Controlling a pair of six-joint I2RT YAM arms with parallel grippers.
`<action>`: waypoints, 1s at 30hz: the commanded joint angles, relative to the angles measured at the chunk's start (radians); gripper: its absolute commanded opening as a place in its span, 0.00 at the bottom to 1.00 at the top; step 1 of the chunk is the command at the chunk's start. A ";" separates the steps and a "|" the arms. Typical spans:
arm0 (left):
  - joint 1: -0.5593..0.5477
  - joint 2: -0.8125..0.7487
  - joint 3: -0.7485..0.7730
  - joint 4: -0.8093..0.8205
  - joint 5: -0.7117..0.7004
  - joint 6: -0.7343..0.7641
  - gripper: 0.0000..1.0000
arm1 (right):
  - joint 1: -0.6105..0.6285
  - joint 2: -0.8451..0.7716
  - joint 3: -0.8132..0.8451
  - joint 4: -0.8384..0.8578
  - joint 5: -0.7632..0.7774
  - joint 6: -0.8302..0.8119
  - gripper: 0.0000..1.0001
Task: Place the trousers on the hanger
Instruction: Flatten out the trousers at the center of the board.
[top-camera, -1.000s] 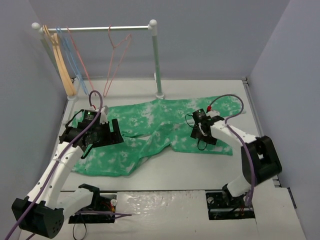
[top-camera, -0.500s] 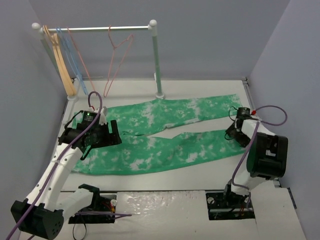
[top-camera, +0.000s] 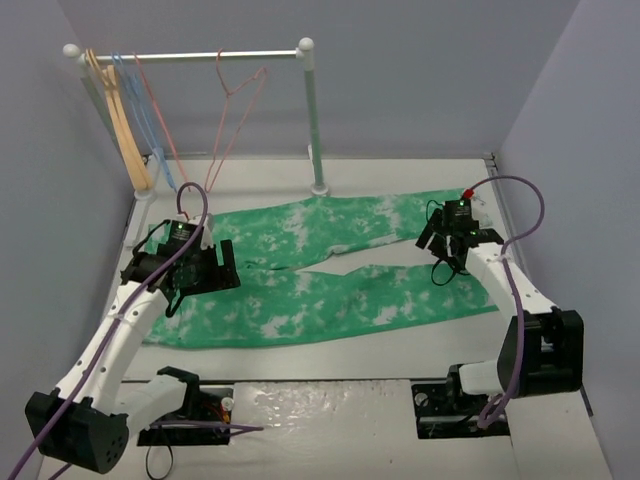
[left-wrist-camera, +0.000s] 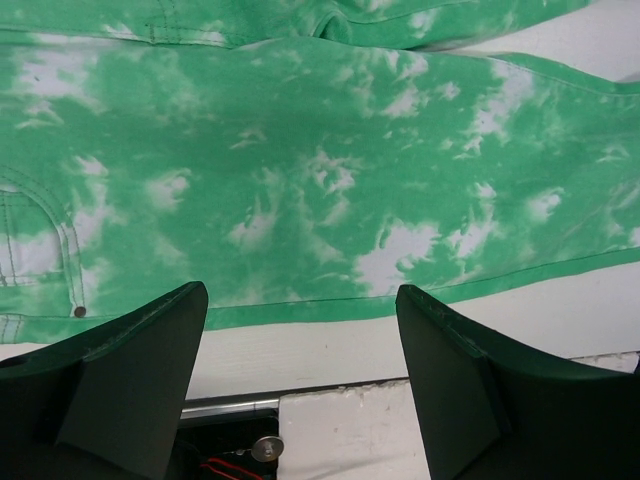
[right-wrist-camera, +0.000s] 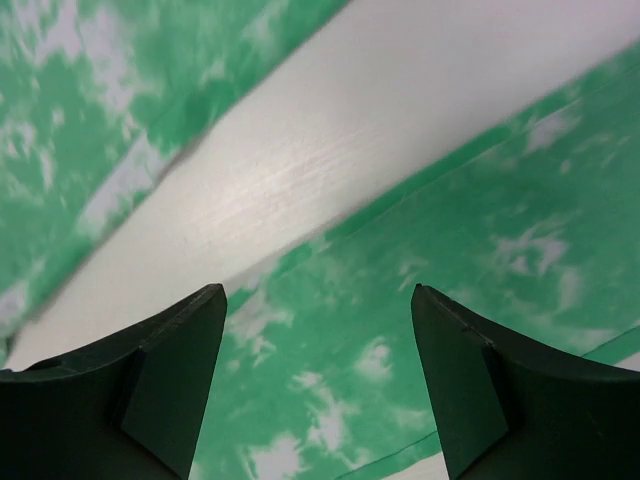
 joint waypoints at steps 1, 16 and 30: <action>0.003 0.031 -0.012 0.076 -0.035 -0.043 0.73 | 0.033 0.013 -0.119 0.037 -0.104 0.064 0.72; 0.142 0.250 0.213 0.189 -0.119 -0.058 0.74 | -0.143 0.343 0.371 0.063 -0.102 -0.228 0.70; 0.358 0.318 0.135 0.452 -0.163 -0.056 0.73 | -0.173 0.790 0.856 0.143 -0.118 -0.496 0.72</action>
